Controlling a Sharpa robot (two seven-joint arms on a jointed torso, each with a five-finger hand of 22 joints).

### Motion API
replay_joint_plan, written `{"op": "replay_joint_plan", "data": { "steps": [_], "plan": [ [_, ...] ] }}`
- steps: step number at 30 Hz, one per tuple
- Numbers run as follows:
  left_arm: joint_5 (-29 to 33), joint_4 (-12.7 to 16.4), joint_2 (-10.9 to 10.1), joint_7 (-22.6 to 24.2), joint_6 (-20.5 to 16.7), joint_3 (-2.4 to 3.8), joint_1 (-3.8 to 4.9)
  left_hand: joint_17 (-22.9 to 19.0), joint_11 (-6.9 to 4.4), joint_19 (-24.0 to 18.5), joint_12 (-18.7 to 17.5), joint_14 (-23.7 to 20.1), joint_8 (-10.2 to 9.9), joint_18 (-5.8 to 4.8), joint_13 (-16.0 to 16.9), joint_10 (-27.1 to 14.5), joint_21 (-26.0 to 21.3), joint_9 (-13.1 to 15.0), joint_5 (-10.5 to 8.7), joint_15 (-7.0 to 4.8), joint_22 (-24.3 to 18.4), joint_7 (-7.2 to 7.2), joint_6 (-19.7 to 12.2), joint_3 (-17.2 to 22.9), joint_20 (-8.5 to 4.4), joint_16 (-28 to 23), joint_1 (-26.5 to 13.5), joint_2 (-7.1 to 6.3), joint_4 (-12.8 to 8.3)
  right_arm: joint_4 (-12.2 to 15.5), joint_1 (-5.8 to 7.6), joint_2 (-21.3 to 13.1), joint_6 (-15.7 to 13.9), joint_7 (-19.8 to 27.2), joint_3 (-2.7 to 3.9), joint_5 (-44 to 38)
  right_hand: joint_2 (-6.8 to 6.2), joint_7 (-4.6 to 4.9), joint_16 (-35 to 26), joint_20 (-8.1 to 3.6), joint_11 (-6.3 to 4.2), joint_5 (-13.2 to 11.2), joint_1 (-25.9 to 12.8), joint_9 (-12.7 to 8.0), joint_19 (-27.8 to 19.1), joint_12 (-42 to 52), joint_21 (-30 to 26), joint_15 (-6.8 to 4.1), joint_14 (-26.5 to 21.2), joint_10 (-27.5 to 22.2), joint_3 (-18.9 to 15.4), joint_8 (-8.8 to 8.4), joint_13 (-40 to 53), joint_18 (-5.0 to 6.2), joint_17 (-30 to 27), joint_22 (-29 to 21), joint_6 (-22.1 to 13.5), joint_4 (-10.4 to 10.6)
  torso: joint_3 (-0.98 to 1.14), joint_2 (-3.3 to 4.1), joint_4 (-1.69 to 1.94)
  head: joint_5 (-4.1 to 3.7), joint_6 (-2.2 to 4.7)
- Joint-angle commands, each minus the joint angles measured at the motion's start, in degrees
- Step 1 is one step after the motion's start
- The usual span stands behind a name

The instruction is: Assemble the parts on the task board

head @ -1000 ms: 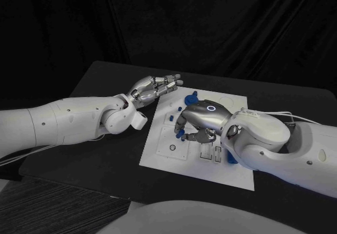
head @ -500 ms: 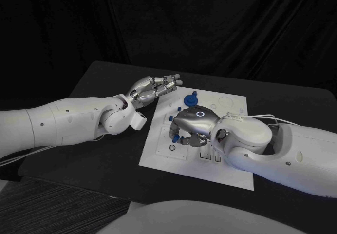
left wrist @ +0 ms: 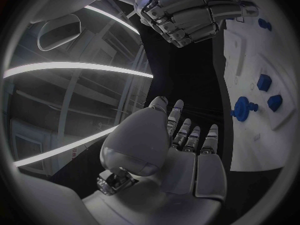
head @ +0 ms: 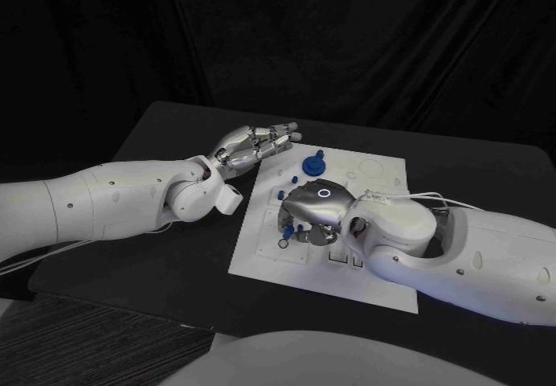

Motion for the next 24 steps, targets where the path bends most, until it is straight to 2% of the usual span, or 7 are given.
{"op": "replay_joint_plan", "data": {
  "steps": [1,9,14,24],
  "plan": [
    [0.27,0.03,0.08,1.29,1.03,0.05,-0.08,0.24,0.13,0.91,0.63,0.53,0.05,-1.19,0.13,-0.15,0.21,0.48,0.85,0.9,1.08,0.04,-0.04,-0.15,0.09,0.16,0.62,0.06,-0.03,-0.09,-0.39,0.33,-0.12,-0.71,0.04,-1.05,1.81,0.51,1.01,-0.14,-1.2,-0.46,1.09,1.48,-0.21,1.25,0.65,-0.39,1.66,4.64,2.35,0.37,2.01,0.1,0.5,6.99,0.76,-0.52,-0.01,0.04,0.06,-0.03,0.0],
    [0.26,-0.03,0.22,0.89,1.19,0.05,-0.09,0.37,0.12,1.08,0.57,1.03,0.03,-1.22,0.12,-0.21,0.3,0.46,0.88,1.29,1.3,0.07,-0.25,-0.05,0.13,0.4,0.72,-0.02,-0.04,0.05,-1.01,0.81,-0.71,-0.74,0.04,-1.06,1.83,0.48,1.01,-0.15,-1.24,-0.53,1.11,1.49,-0.21,1.29,0.71,-0.41,1.66,4.78,2.4,0.34,2.07,0.1,0.5,7.0,0.81,-0.6,-0.06,0.02,0.01,-0.08,0.0],
    [0.26,0.06,0.29,0.49,1.43,0.05,-0.1,0.39,0.15,1.1,0.55,1.12,0.03,-1.23,0.12,-0.23,0.3,0.46,0.89,1.38,1.29,0.1,-0.28,-0.01,0.14,0.46,0.76,-0.01,-0.05,-0.16,-1.37,1.11,-1.12,-1.27,0.04,-1.07,1.78,0.47,1.01,-0.17,-1.28,-0.68,1.05,1.49,-0.23,1.35,0.73,-0.45,1.67,4.97,2.42,0.29,2.14,0.1,0.5,7.0,0.86,-0.68,-0.01,-0.01,0.01,0.05,0.0],
    [0.26,0.15,0.3,0.3,1.67,0.05,-0.11,0.54,0.25,1.25,0.56,1.78,0.03,-1.32,0.13,-0.26,0.37,0.46,0.94,1.97,1.44,0.23,-0.36,0.23,0.17,0.82,0.93,-0.04,-0.1,-0.61,-1.76,1.3,0.04,-2.72,0.04,-1.07,1.75,0.46,0.94,-0.18,-1.3,-0.74,1.02,1.49,-0.3,1.36,0.49,-0.46,1.65,5.03,2.42,0.26,2.17,0.15,0.4,6.94,0.87,-0.71,-0.05,0.01,0.03,-0.01,0.0]
  ]
}}
